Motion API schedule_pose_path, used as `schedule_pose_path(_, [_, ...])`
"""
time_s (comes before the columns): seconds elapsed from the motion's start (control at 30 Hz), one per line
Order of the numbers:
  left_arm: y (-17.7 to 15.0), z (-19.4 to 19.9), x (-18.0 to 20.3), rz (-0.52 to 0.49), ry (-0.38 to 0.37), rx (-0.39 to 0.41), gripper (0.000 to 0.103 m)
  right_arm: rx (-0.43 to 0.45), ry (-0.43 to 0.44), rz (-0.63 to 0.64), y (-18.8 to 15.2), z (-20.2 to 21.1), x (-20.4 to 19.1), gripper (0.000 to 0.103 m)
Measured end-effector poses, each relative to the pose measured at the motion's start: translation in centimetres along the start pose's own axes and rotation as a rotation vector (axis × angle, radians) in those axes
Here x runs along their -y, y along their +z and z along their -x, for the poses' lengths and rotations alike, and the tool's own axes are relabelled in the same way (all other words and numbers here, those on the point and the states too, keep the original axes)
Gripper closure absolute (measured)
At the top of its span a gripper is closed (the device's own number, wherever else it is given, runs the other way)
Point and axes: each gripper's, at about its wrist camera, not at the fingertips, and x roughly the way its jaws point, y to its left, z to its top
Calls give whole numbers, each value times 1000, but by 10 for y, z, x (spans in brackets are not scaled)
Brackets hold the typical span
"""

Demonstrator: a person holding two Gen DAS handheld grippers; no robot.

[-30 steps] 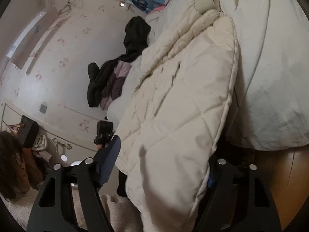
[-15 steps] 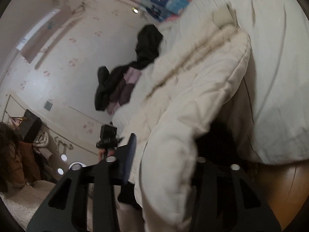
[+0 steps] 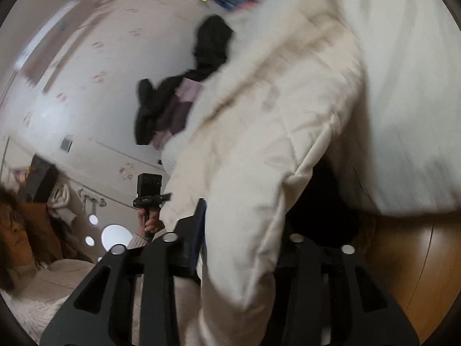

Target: Fold large clothes

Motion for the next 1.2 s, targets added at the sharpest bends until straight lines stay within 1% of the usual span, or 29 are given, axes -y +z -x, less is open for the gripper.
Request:
schedule_pose_path(0.03, [-1,-2,-7,18,2,2,48,-6,1,-18,-5,0,8,63])
schedule_pose_path(0.07, [-2,-4,-12,38,6,5,37,-4,16,-31,-12,1,13,63])
schedule_pose_path(0.1, [-2,-7,-16,58,5,11,36,4,40,-37,-16,1,14,62])
schedule_pose_path(0.17, [-3,-9,-17,64,1,25,36,21,76,-29,-22,-1,13,62])
schedule_pose_path(0.2, [-3,-9,-16,60,8,36,36,26,78,-22,-23,-3,12,62])
schedule_pose_path(0.23, [-2,-7,-13,53,26,61,38,35,76,-13,-23,-4,10,62])
schedule_pose_path(0.27, [-1,-6,-7,42,49,86,50,53,80,-1,-23,-7,8,62])
schedule_pose_path(0.3, [-2,-7,1,28,67,98,65,70,87,12,-22,-8,6,63])
schedule_pose_path(0.33, [-1,-6,8,12,96,110,69,104,97,34,-20,-9,2,69])
schedule_pose_path(0.37, [-2,-4,19,-16,138,128,77,122,109,44,-18,-10,-3,73])
schedule_pose_path(0.4, [-2,-3,27,-39,164,139,83,139,121,53,-16,-11,-7,78])
schedule_pose_path(0.43, [-4,-1,37,-65,184,157,85,164,142,68,-13,-11,-15,80])
schedule_pose_path(0.47, [-5,4,49,-94,182,182,87,178,156,76,-11,-11,-21,80])
schedule_pose_path(0.53, [-7,17,68,-146,157,225,88,201,187,105,-7,-8,-37,80])
schedule_pose_path(0.6, [-12,27,87,-197,145,241,89,208,229,151,-5,-1,-55,80])
schedule_pose_path(0.67, [-20,27,107,-267,169,209,89,200,240,193,-6,8,-66,80])
schedule_pose_path(0.7, [-25,23,113,-301,206,173,89,186,233,202,-6,11,-67,80])
schedule_pose_path(0.73, [-26,21,112,-306,217,147,89,165,218,198,-8,13,-65,80])
schedule_pose_path(0.77, [-28,17,106,-293,221,117,89,129,184,177,-10,12,-55,80])
schedule_pose_path(0.83, [-29,13,85,-237,197,73,86,79,152,120,-15,10,-35,76])
schedule_pose_path(0.87, [-30,10,72,-197,186,57,79,49,125,68,-21,8,-17,73])
schedule_pose_path(0.9, [-31,9,57,-150,170,48,64,28,106,34,-26,7,-6,64])
schedule_pose_path(0.93, [-32,8,46,-117,156,46,55,15,94,4,-29,5,3,55])
schedule_pose_path(0.97, [-33,6,37,-88,148,47,40,8,79,-33,-35,4,15,52])
schedule_pose_path(1.0, [-35,5,31,-65,143,51,34,16,81,-55,-39,5,23,51])
schedule_pose_path(1.1, [-35,-1,23,-28,102,64,34,55,150,-74,-44,7,30,51])
schedule_pose_path(1.13, [-34,-3,26,-34,107,76,34,61,166,-69,-44,6,29,51])
schedule_pose_path(1.17, [-33,-4,29,-43,117,92,40,75,182,-53,-43,4,26,51])
schedule_pose_path(1.2, [-32,-3,33,-48,118,105,59,89,201,-45,-41,2,23,51])
